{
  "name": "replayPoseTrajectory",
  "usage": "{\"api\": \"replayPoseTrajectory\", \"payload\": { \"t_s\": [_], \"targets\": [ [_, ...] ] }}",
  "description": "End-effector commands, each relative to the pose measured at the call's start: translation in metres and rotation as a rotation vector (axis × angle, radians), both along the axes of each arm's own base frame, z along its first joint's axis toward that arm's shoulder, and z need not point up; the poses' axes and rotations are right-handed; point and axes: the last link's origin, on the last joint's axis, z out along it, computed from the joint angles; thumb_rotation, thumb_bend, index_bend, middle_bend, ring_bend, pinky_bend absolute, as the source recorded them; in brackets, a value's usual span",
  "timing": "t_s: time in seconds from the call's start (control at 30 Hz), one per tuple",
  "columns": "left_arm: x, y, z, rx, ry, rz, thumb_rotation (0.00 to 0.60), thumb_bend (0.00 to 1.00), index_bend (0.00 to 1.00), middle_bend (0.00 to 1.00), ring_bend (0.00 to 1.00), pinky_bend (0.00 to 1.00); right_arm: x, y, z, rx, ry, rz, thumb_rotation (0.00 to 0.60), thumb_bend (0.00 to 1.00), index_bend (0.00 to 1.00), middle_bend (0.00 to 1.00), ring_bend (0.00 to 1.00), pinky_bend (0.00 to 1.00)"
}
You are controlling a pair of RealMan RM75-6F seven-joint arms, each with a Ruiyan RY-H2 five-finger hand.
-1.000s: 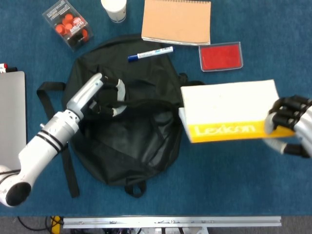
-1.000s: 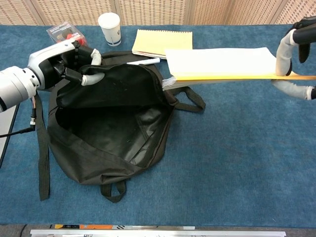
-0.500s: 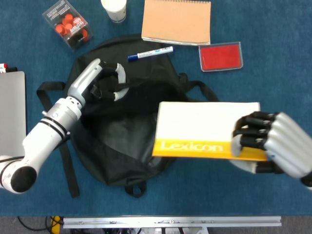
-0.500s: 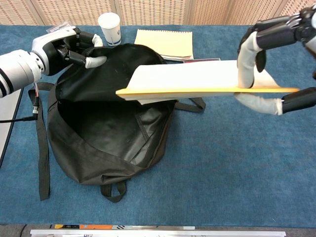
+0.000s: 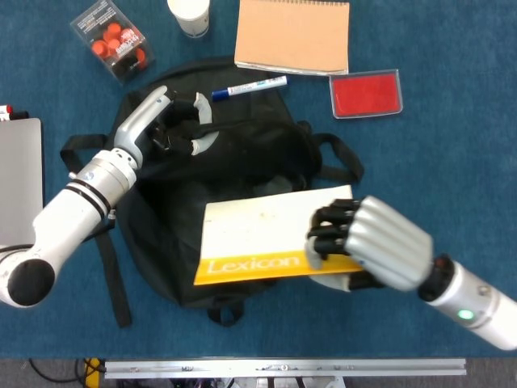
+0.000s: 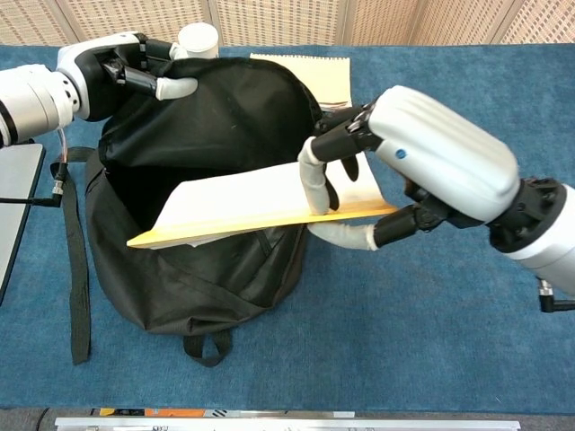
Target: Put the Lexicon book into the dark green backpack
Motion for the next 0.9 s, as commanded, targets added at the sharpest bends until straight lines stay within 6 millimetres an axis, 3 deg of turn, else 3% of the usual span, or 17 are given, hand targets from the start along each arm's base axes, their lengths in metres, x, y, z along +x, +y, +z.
{"api": "replayPoseTrajectory", "payload": {
  "t_s": [0.03,0.37,0.53,0.9],
  "targets": [
    [0.001,0.000,0.005,-0.018,-0.019,0.015,0.600,0.38,0.68,0.54,0.46,0.25,0.009,-0.008,-0.026,-0.029,0.031,0.040,0.600,0.32,0.77,0.71,0.51,0.62],
    [-0.007,0.005,0.013,-0.027,-0.025,0.049,0.600,0.38,0.68,0.54,0.46,0.25,0.024,-0.021,-0.065,-0.123,0.035,0.083,0.600,0.32,0.78,0.72,0.51,0.62],
    [-0.013,0.005,0.016,-0.030,-0.021,0.062,0.600,0.38,0.68,0.54,0.46,0.25,0.029,-0.028,-0.073,-0.191,0.023,0.096,0.600,0.32,0.78,0.72,0.51,0.62],
    [-0.018,0.005,0.021,-0.038,-0.018,0.067,0.600,0.38,0.68,0.54,0.46,0.25,0.029,-0.022,-0.107,-0.141,0.047,0.097,0.600,0.32,0.79,0.72,0.51,0.62]
  ]
}}
